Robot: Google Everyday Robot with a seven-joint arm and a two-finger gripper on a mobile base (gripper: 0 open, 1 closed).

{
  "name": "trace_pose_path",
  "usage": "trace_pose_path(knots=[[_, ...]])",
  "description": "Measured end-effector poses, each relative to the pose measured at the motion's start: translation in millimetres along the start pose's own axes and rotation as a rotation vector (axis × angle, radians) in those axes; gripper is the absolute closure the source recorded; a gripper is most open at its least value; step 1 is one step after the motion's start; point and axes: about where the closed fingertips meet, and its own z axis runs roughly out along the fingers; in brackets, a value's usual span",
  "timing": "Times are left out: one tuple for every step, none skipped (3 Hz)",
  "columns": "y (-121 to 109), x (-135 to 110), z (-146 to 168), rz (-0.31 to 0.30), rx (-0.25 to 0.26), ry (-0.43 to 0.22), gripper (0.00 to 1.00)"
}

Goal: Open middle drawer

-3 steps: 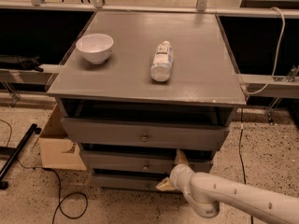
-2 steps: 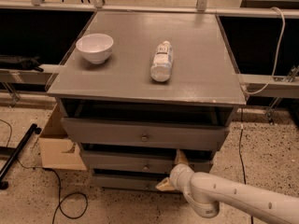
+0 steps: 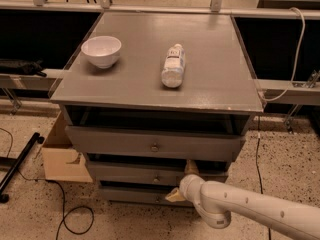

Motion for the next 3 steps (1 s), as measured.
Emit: trace_pose_path(knots=[[0.0,0.0,0.0,0.0,0.0,0.0,0.0],[0.0,0.0,0.0,0.0,0.0,0.0,0.27],[0.0,0.0,0.0,0.0,0.0,0.0,0.5]])
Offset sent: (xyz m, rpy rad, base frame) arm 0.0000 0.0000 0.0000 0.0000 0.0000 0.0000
